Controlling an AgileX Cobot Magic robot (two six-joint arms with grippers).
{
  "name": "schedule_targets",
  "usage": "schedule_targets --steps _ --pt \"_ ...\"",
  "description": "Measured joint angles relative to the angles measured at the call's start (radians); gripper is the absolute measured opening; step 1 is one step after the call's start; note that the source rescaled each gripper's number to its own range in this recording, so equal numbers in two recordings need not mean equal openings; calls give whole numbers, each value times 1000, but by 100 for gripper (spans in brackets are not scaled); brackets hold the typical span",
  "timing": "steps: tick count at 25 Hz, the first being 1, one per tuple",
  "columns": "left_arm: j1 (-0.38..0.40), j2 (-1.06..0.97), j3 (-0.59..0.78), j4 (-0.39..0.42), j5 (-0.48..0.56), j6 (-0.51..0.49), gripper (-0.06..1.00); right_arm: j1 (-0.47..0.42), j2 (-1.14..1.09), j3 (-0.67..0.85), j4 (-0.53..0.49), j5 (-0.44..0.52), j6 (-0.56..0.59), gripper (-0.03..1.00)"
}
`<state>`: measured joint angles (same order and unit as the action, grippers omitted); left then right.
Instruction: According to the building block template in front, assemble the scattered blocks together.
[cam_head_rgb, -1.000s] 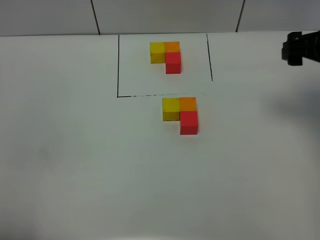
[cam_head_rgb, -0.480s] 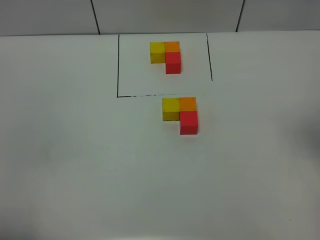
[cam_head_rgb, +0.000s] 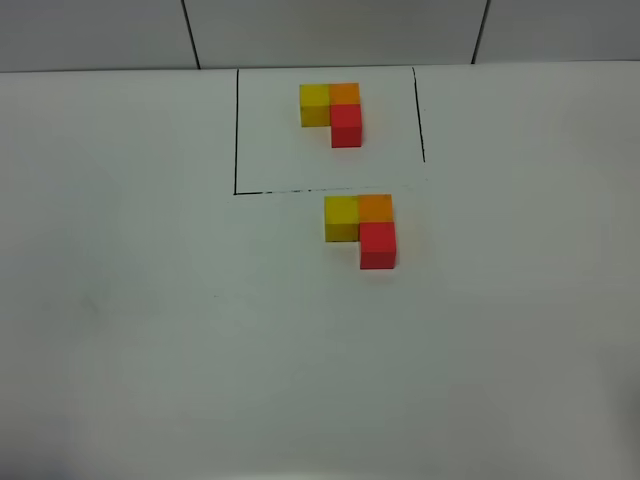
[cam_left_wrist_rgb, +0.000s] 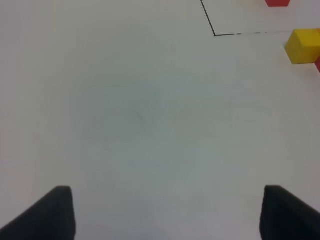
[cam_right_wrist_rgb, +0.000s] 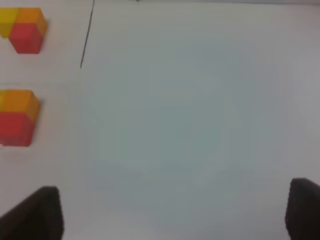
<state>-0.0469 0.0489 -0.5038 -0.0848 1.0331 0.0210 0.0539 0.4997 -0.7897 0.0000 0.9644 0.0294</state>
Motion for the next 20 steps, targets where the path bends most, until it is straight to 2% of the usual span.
schedule_targets --steps 8,20 --pt "0 0 0 0 0 0 69 0 -234 125 0 83 7 89" --pt "0 0 0 0 0 0 69 0 -447 272 17 89 6 89"
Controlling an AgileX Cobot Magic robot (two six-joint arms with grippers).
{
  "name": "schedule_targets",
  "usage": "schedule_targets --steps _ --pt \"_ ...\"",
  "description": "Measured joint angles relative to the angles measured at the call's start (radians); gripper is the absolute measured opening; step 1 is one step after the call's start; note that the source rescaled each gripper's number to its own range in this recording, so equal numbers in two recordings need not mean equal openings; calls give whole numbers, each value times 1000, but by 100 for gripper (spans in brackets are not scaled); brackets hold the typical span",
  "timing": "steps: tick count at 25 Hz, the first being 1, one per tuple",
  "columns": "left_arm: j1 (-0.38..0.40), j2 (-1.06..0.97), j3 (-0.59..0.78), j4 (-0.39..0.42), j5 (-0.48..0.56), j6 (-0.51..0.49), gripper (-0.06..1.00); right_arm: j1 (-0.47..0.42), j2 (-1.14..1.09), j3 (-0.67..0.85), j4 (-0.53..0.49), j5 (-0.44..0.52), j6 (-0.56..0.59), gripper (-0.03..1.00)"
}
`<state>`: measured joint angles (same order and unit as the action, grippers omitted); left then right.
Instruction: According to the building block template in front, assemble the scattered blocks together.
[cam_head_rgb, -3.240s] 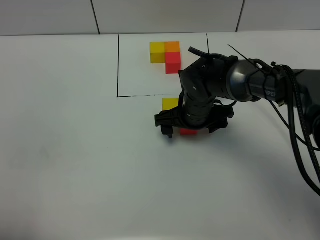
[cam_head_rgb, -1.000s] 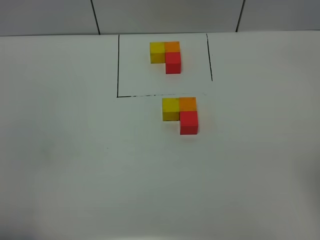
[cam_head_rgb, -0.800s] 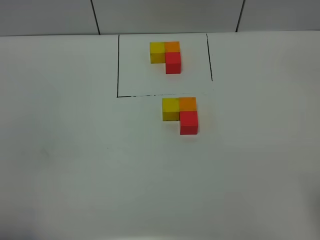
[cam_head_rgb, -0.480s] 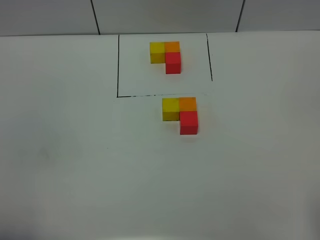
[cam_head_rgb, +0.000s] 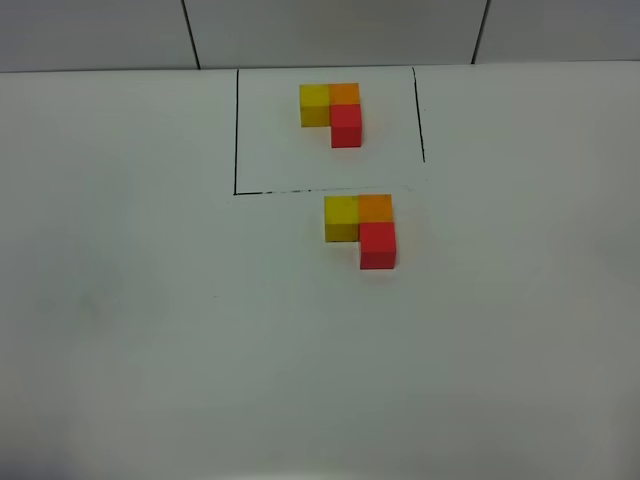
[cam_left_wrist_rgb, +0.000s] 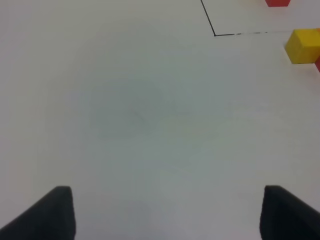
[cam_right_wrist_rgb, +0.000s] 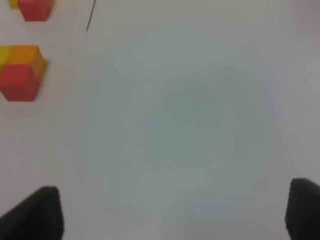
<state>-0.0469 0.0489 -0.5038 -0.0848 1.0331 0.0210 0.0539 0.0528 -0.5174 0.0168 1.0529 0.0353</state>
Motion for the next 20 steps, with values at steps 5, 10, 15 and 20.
schedule_targets --steps 5,10,15,20 --pt "0 0 0 0 0 0 69 0 -1 19 16 0 1 86" --pt "0 0 0 0 0 0 69 0 -1 19 17 -1 2 84" --pt "0 0 0 0 0 0 69 0 -1 19 17 -1 2 80" --pt "0 0 0 0 0 0 69 0 -1 19 17 -1 2 79"
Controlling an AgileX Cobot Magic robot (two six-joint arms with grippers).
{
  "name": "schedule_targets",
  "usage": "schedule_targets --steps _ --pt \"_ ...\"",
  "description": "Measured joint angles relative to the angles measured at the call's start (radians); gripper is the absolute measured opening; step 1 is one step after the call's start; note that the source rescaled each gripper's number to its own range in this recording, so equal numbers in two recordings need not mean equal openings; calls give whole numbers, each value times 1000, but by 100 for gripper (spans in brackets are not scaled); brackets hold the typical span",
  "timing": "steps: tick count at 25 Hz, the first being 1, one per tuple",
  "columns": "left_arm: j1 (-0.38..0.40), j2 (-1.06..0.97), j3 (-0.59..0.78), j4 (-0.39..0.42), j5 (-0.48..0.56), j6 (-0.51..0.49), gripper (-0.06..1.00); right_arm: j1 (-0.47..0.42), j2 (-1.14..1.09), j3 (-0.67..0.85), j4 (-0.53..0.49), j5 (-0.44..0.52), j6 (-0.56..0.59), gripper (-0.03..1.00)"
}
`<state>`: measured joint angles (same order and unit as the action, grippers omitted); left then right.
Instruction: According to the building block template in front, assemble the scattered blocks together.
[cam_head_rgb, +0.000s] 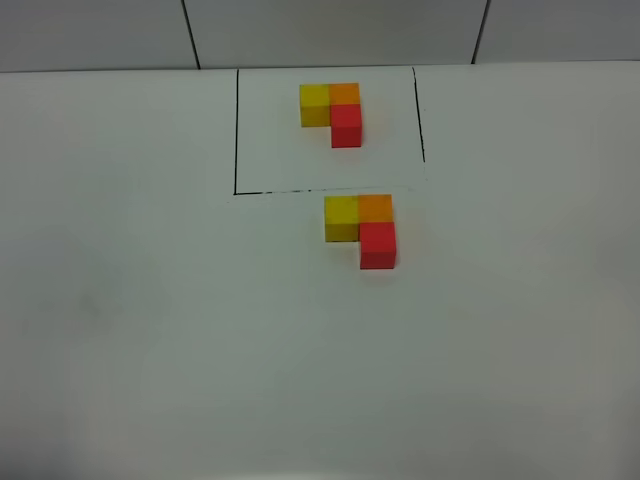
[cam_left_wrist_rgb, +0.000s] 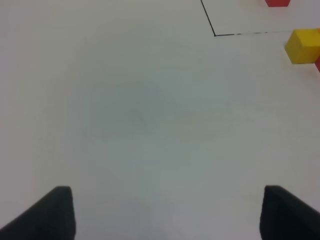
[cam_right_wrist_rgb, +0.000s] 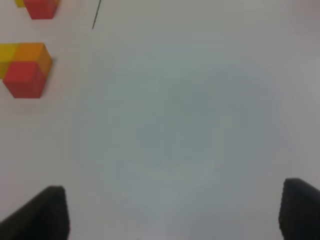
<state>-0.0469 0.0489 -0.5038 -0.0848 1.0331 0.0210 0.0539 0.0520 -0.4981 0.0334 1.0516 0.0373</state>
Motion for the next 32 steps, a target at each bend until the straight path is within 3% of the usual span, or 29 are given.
schedule_targets --steps 32 --pt "0 0 0 0 0 0 69 -53 0 0 0 0 2 78"
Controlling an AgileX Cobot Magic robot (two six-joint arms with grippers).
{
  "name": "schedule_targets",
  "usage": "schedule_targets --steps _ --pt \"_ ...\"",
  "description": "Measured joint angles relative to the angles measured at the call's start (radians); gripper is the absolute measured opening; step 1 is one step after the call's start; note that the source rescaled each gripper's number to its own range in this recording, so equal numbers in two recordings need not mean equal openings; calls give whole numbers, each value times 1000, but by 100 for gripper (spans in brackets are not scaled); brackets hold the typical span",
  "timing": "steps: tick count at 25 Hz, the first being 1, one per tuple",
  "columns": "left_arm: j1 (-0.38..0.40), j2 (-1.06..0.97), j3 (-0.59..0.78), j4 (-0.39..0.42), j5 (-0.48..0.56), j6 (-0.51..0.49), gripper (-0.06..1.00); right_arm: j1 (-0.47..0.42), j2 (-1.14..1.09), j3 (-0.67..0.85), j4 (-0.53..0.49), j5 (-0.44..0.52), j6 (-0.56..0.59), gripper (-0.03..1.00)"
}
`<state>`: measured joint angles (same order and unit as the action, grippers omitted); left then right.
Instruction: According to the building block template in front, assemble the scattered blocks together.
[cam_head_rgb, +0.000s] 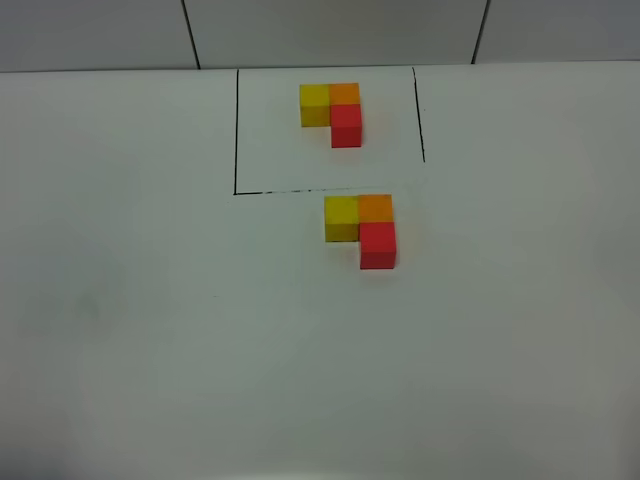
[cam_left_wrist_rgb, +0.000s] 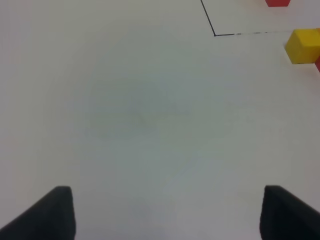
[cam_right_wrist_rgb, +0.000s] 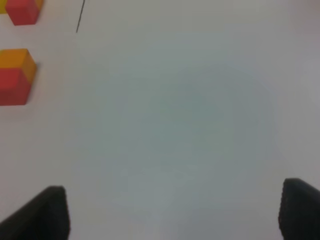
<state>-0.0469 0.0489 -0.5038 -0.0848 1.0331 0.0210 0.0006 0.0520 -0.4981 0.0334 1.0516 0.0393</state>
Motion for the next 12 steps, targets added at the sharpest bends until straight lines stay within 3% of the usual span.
schedule_targets --steps 12 --pt "0 0 0 0 0 0 69 -4 0 0 1 0 0 78"
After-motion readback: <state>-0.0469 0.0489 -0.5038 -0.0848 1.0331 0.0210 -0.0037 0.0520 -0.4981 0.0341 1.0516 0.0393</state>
